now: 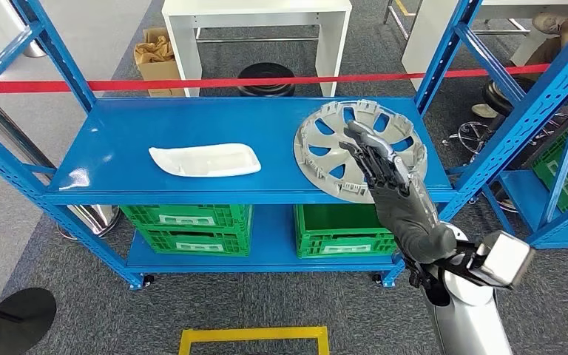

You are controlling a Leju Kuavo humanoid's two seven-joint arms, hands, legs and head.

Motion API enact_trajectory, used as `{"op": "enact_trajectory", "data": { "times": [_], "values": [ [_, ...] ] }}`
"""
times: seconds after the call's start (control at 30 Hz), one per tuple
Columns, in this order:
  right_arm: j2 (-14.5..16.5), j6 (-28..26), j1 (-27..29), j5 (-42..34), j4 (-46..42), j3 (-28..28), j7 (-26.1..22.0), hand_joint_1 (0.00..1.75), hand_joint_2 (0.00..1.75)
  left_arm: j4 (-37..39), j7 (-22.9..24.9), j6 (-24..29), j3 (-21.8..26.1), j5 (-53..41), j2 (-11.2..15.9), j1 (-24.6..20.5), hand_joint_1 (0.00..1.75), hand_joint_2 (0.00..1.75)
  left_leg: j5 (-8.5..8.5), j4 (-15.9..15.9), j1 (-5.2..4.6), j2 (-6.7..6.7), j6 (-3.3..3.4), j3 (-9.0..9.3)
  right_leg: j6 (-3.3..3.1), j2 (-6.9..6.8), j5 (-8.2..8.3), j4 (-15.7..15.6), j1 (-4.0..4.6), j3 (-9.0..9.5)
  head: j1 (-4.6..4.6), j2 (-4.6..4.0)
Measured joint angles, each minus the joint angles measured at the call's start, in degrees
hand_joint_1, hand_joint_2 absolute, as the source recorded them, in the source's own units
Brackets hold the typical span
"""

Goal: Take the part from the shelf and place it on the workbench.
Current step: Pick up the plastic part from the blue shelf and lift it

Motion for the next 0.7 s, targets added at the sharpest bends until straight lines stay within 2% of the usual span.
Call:
{"op": "enact_trajectory", "data": {
  "times": [0.03,0.07,0.17,0.23,0.27,0.33,0.37,0.4,0.47,0.5,0.53,0.57,0.6,0.63,0.67,0.7],
  "values": [
    [-0.3,-0.8,0.1,-0.1,1.3,-0.2,0.7,0.00,0.00,0.0,0.0,0.0,0.0,0.0,0.0,0.0,0.00,0.00,-0.60,-0.1,-0.04,-0.09,-0.27,0.56,-0.24,0.09,1.69,-2.0,0.17,0.70,-0.03,0.00],
    [-0.6,-1.7,0.2,0.2,2.4,-0.4,1.3,0.00,0.00,0.0,-0.1,0.0,0.0,-0.1,-0.1,-0.1,0.00,0.00,-0.96,0.1,-0.05,-0.17,-0.58,1.26,-0.47,0.23,2.53,-2.9,0.31,1.26,-0.07,0.00],
    [-1.3,-5.7,0.3,4.0,4.8,-1.2,3.2,0.00,0.00,0.0,-0.2,0.0,0.0,-0.5,-0.2,-0.3,0.00,0.00,-0.93,1.8,-0.16,-0.05,-1.45,2.09,-1.10,0.41,2.31,-3.5,0.06,3.05,-0.10,0.01],
    [-1.7,-7.6,0.6,5.9,6.2,-1.3,3.9,0.00,0.00,0.0,-0.3,0.0,0.0,-0.7,-0.2,-0.5,0.00,0.00,-2.00,5.8,-0.08,0.39,-2.02,-0.40,-1.42,0.35,2.11,-3.9,-0.42,4.02,-0.43,0.02],
    [-1.8,-7.9,1.0,6.3,6.8,-1.4,3.9,0.00,0.00,0.0,-0.3,0.0,0.0,-0.7,-0.3,-0.5,0.00,0.00,-3.33,9.0,0.11,0.63,-2.37,-2.66,-1.50,0.34,1.93,-4.0,-0.56,4.15,-0.63,0.02],
    [-2.2,-8.5,1.9,7.3,7.9,-1.4,4.4,0.00,0.87,0.0,-0.4,0.0,0.0,-0.7,-0.2,-0.3,0.00,0.00,-6.08,14.9,0.57,0.84,-3.09,-7.62,-1.43,0.37,1.52,-4.0,-0.83,4.27,-0.80,0.02],
    [-2.4,-9.4,2.4,8.7,8.4,-1.4,5.1,0.00,1.31,0.0,-0.5,0.0,0.0,-0.7,-0.2,-0.1,0.00,0.00,-6.24,16.0,0.79,0.86,-3.35,-9.39,-1.27,0.40,1.28,-4.0,-0.99,4.41,-0.87,0.02],
    [-2.6,-11.0,2.9,11.3,8.8,-1.4,6.3,0.00,1.75,0.0,-0.6,0.0,0.0,-0.7,-0.2,0.0,0.00,0.00,-4.98,15.1,0.98,0.87,-3.55,-10.17,-1.04,0.42,1.00,-4.0,-1.18,4.68,-0.89,0.02],
    [-3.0,-16.4,3.8,20.5,9.5,-1.4,9.5,0.00,1.75,0.0,-0.9,0.1,0.0,-0.6,-0.3,0.2,0.00,0.00,0.86,8.1,1.32,0.97,-3.88,-8.93,-0.40,0.39,0.25,-4.0,-1.61,5.53,-0.90,0.02],
    [-3.3,-19.9,4.3,27.1,9.7,-1.3,11.0,0.00,1.75,0.0,-1.0,0.2,0.0,-0.7,-0.4,0.3,0.00,0.00,2.79,4.5,1.36,1.03,-3.99,-7.94,-0.03,0.34,-0.12,-4.0,-1.74,5.96,-0.91,0.02],
    [-3.5,-23.3,4.8,33.9,10.0,-1.1,12.4,0.00,1.75,0.1,-1.0,0.3,0.0,-0.8,-0.5,0.4,0.00,0.00,3.73,2.0,1.32,1.12,-3.88,-7.19,0.34,0.30,-0.44,-4.0,-1.77,6.22,-0.97,0.02],
    [-3.7,-26.2,5.3,40.7,10.2,-0.8,13.6,0.00,1.75,0.1,-1.0,0.4,0.1,-0.9,-0.6,0.5,0.00,0.00,4.13,0.9,1.23,1.17,-3.56,-6.78,0.72,0.29,-0.70,-4.0,-1.73,6.34,-0.99,0.02],
    [-3.9,-28.2,5.8,46.5,10.4,-0.3,14.6,0.00,1.75,0.1,-1.0,0.5,0.1,-1.0,-0.7,0.7,0.00,0.00,3.71,1.0,1.07,1.17,-3.09,-6.68,1.08,0.31,-0.88,-4.1,-1.66,6.47,-1.02,0.02],
    [-4.1,-29.2,6.2,50.6,10.6,0.3,15.2,0.00,1.75,0.1,-1.0,0.5,0.1,-1.1,-0.7,0.8,0.00,0.00,4.05,1.0,1.04,1.17,-2.61,-6.47,1.42,0.34,-0.99,-4.4,-1.62,6.69,-1.04,0.02],
    [-4.3,-29.5,6.5,53.3,10.8,1.0,15.7,0.00,1.75,0.1,-1.0,0.5,0.1,-1.2,-0.7,0.8,0.00,0.00,4.59,0.9,1.14,1.13,-2.36,-6.20,1.53,0.36,-1.08,-4.6,-1.61,7.03,-1.02,0.02],
    [-4.4,-29.3,6.8,54.7,10.9,1.5,16.0,0.00,1.75,0.1,-1.0,0.4,0.1,-1.2,-0.8,0.8,0.00,0.00,4.64,0.7,1.27,1.07,-2.26,-6.02,1.35,0.38,-1.06,-4.9,-1.58,7.39,-1.01,0.03]
  ]
}}
